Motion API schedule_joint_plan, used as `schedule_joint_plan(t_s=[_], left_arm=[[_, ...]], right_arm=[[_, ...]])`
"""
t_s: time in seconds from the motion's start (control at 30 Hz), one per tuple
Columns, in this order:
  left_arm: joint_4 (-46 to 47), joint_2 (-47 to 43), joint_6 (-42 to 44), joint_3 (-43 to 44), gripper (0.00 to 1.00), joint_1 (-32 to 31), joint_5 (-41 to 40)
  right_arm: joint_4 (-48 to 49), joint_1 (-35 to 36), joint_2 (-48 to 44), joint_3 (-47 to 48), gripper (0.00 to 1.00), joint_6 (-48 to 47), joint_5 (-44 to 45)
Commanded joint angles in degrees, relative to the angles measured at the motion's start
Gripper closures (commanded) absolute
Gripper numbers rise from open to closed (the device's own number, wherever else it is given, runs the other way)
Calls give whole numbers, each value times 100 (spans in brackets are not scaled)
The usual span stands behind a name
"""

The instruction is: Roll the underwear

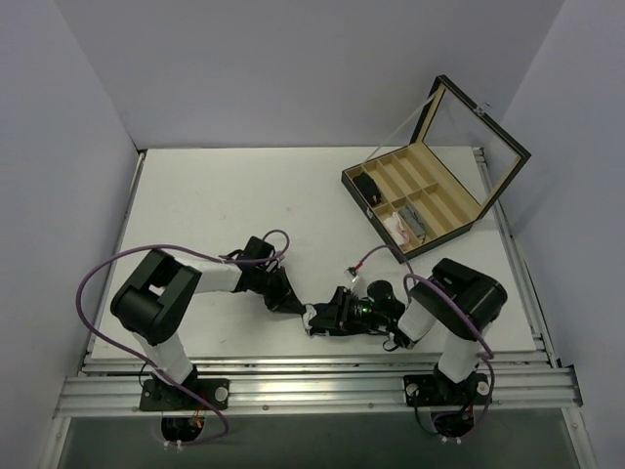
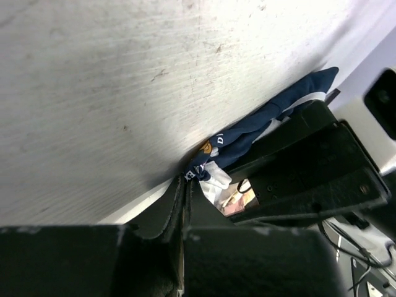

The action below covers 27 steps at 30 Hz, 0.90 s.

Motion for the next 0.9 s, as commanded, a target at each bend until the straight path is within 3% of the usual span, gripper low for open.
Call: schedule_joint_plan(t_s=[0.0,0.03,0.13,0.33,0.53,0.87], left_arm=[[-537,-251,226,274,98,50,-577],[-520,-286,218,274,98,50,-577],[-520,-321,209,318,98,24,-603],[-889,-436,279,441,98,-99,-946],[-898,-365,139,441,98,-169,-928],[-1144,-401,121,476,98,-213,-1095]], right_arm=[[-3706,71,-891,286,65,-1162,694],[-4704,72,-1164,437,64,-1295,939],[-6167,54,-2017,983,60,-1674,1249],[-8199,159,-2713,1870,55,-2113,2232],[-8783,746,-3073,2555,57,-2254,2963],[-8493,1556,-2679,3277,55,-2070,3622]])
